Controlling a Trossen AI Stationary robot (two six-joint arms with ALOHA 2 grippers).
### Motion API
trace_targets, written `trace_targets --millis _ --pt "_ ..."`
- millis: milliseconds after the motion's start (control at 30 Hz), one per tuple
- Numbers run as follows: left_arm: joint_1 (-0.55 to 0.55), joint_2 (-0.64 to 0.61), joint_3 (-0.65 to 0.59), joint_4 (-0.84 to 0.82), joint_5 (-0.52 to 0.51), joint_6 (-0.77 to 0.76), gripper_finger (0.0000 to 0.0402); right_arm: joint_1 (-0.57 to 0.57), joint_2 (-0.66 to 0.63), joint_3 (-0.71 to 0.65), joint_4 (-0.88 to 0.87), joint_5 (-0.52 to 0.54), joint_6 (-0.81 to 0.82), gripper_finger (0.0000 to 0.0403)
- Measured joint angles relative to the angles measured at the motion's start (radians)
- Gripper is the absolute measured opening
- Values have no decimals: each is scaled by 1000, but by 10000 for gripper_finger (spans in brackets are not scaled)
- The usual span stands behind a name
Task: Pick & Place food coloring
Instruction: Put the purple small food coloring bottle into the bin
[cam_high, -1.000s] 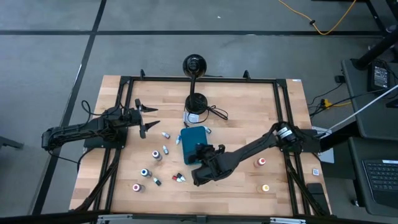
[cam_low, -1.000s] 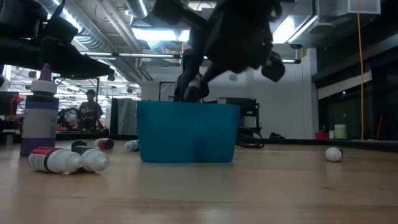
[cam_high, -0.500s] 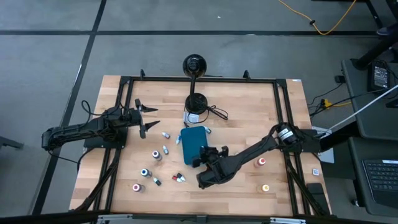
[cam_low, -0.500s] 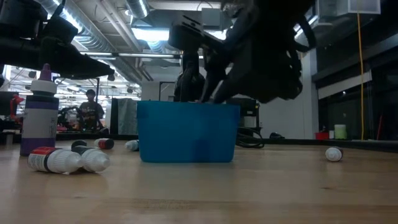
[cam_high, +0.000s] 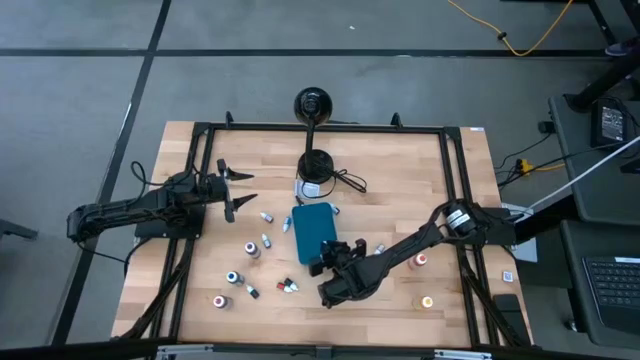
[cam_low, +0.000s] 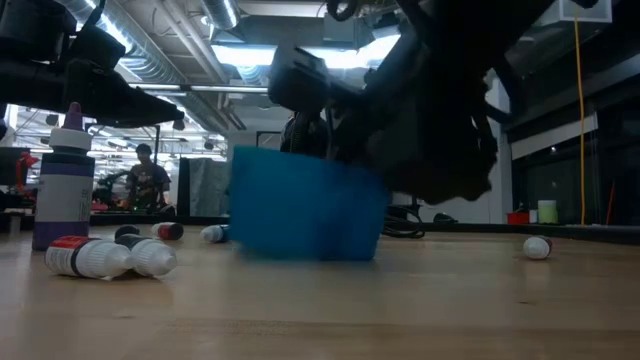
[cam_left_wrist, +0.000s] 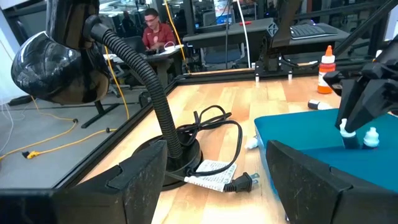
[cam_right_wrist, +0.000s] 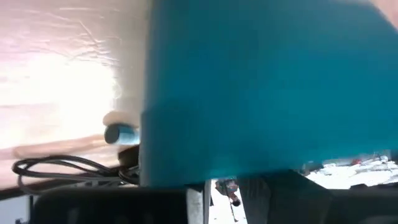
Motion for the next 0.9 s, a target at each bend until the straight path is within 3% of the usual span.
trace_targets --millis 900 --pt "0 0 0 0 0 0 269 -3 20 47 -5 22 -79 63"
